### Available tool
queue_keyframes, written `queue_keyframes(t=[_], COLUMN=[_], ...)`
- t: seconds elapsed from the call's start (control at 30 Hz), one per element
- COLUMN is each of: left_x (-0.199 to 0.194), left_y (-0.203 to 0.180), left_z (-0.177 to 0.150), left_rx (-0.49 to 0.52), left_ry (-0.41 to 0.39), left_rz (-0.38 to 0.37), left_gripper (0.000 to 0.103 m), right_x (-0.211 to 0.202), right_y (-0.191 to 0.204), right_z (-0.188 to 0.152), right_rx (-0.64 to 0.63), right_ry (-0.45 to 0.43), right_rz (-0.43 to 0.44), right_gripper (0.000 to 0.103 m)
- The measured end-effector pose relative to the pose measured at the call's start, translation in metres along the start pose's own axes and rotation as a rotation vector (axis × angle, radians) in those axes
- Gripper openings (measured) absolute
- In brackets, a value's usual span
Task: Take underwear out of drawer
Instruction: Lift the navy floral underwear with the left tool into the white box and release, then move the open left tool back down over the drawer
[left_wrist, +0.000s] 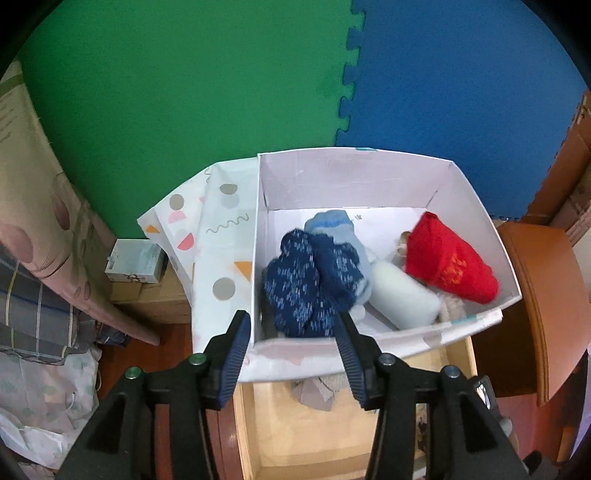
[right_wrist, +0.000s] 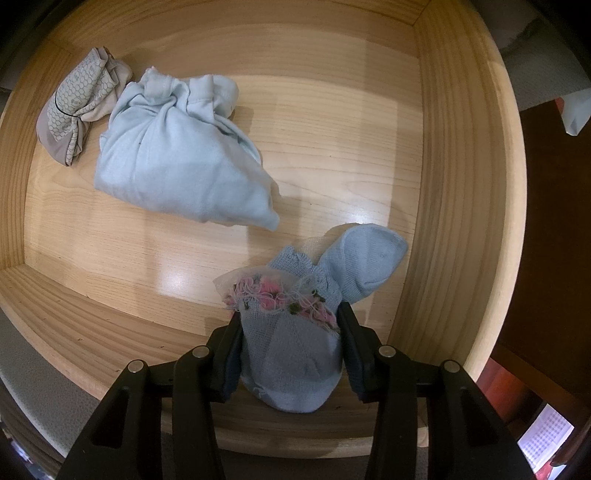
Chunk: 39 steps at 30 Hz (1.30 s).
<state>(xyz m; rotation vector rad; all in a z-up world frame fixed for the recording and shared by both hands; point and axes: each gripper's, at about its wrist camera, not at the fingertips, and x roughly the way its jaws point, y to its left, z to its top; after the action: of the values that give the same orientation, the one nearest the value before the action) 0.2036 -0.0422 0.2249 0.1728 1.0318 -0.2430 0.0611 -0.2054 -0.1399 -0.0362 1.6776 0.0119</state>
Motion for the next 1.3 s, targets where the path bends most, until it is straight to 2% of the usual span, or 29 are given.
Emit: queue_keyframes(t=[0.13, 0.3, 0.37, 0.57, 0.73, 1.07, 1.13, 1.2, 1.3], left_x=[-0.011, -0.002, 0.010, 0.052, 0.090, 0.125, 0.130, 0.123, 0.116], left_y=[0.004, 0.011, 0.013, 0.012, 0.012, 0.012, 0.015, 0.017, 0.014], left_z=[-0.029, -0.078, -0.104, -0.154, -0.189, -0.221, -0.222, -0.219, -0.217], left_rx=[-0.005, -0.012, -0.022, -0.027, -0.059, -0.039, -0.068, -0.109, -0.105], left_ry=[0.002, 0.019, 0.037, 0.098, 0.156, 0.176, 0.219, 0.185, 0.149], left_rz=[0.017, 0.067, 0.074, 0.094, 0.058, 0.089, 0.066, 0.015, 0.031], left_gripper=[0.048, 0.048, 0.048, 0.048, 0.048, 0.048, 0.048, 0.048, 0.048], right_x=[0.000, 0.000, 0.000, 0.000, 0.000, -0.005, -0.006, -0.008, -0.011], right_y=[0.000, 0.000, 0.000, 0.000, 0.000, -0.002, -0.002, -0.002, -0.003], right_z=[0.001, 0.001, 0.001, 0.000, -0.002, -0.004, -0.005, -0.006, -0.008], right_rx=[0.001, 0.002, 0.006, 0.016, 0.059, 0.066, 0.065, 0.064, 0.069], right_ry=[0.000, -0.001, 0.003, 0.003, 0.018, 0.001, -0.009, -0.017, -0.030], right_rz=[0.000, 0.001, 0.003, 0.005, 0.027, 0.033, 0.033, 0.033, 0.036], right_gripper=[0.042, 0.042, 0.042, 0.043, 0.042, 0.040, 0.039, 0.037, 0.035])
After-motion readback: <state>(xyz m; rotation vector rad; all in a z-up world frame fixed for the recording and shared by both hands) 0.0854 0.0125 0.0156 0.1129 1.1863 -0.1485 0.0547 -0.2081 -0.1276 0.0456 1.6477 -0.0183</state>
